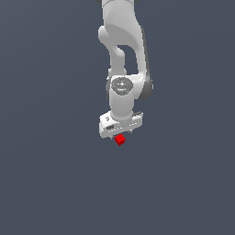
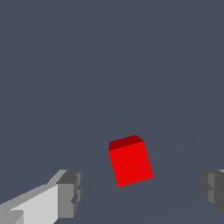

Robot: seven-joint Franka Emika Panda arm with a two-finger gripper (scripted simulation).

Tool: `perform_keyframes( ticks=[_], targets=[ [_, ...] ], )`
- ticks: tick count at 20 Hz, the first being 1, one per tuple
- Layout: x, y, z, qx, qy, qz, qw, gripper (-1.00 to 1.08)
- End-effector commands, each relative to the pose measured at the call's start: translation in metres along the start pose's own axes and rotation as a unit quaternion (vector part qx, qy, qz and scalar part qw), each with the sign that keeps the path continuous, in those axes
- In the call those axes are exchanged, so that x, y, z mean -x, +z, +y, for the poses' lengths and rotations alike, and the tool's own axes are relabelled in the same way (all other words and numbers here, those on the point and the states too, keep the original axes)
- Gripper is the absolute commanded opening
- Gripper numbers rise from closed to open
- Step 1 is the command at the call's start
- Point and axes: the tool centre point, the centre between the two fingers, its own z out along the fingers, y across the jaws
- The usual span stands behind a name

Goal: Pick up the red cube and move it to a goal position.

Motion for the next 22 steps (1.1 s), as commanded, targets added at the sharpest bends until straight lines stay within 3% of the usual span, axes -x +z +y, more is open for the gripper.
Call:
perform_keyframes(
  ticks=[1, 11, 20, 21, 22],
  targets=[
    [0.003, 0.019, -0.001, -0.001, -0.034, -0.003, 0.9994, 1.0],
    [0.01, 0.068, 0.0, 0.0, -0.122, -0.012, 0.9925, 1.0],
    [0.01, 0.074, 0.001, 0.0, -0.133, -0.014, 0.9911, 1.0],
    [0.01, 0.074, 0.001, 0.0, -0.133, -0.014, 0.9911, -1.0],
    [0.01, 0.074, 0.001, 0.0, -0.133, -0.014, 0.9911, -1.0]
  ],
)
